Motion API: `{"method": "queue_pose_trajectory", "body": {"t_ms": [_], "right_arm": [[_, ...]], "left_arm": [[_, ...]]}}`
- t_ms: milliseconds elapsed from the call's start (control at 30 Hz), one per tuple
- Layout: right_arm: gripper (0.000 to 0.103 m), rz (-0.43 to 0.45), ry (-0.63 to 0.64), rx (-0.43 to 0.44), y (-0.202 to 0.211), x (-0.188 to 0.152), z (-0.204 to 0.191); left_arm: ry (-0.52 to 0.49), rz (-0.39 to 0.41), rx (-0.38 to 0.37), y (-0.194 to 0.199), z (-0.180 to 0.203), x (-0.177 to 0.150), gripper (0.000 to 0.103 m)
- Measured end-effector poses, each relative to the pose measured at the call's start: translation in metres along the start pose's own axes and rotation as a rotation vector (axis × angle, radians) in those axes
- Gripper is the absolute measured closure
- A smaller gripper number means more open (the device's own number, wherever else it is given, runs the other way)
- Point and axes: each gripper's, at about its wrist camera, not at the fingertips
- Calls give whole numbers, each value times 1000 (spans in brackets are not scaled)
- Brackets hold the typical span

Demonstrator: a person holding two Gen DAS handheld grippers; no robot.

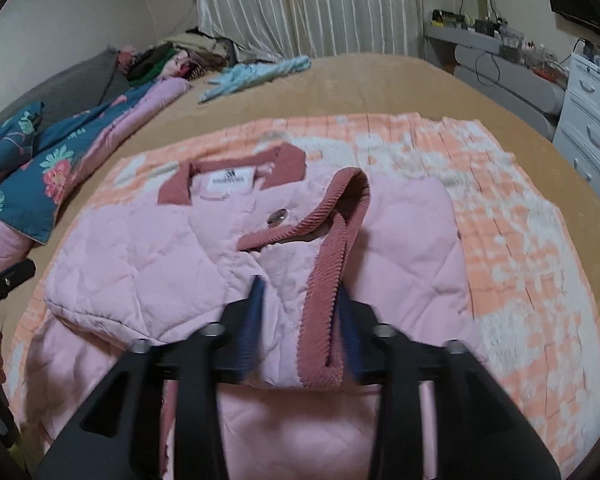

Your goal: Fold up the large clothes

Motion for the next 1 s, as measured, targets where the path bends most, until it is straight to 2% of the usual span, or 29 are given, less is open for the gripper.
{"method": "queue_pose_trajectory", "body": {"t_ms": [67,133,300,433,667,867,1000], "right_arm": [[31,16,-4,-19,6,-1,2],[25,25,-8,-29,9,0,2],[21,24,37,-18,13,4,-10],[13,28,93,-12,16,6,-31],[11,37,199,26,21,13,-73],[7,38,257,94,18,18,-105],[6,-11,256,88,-5,18,-108]], "left_arm": [[-11,-7,-4,-3,5,1,9],[-25,-12,-2,-6,11,3,9],[-50,-32,-21,-13,23,9,9],[-61,-61,-29,-26,27,11,9],[15,-200,-16,-68,0,-10,9],[40,-203,-52,-78,-14,-22,9],[41,-205,-61,-79,-15,-24,9]]}}
Point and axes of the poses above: each gripper's, at about its wrist camera, not at the fingertips, and y roughly against the way its jaws point, z to its right, x to its top, and after that the axes turned 3 degrees about x, right-handed
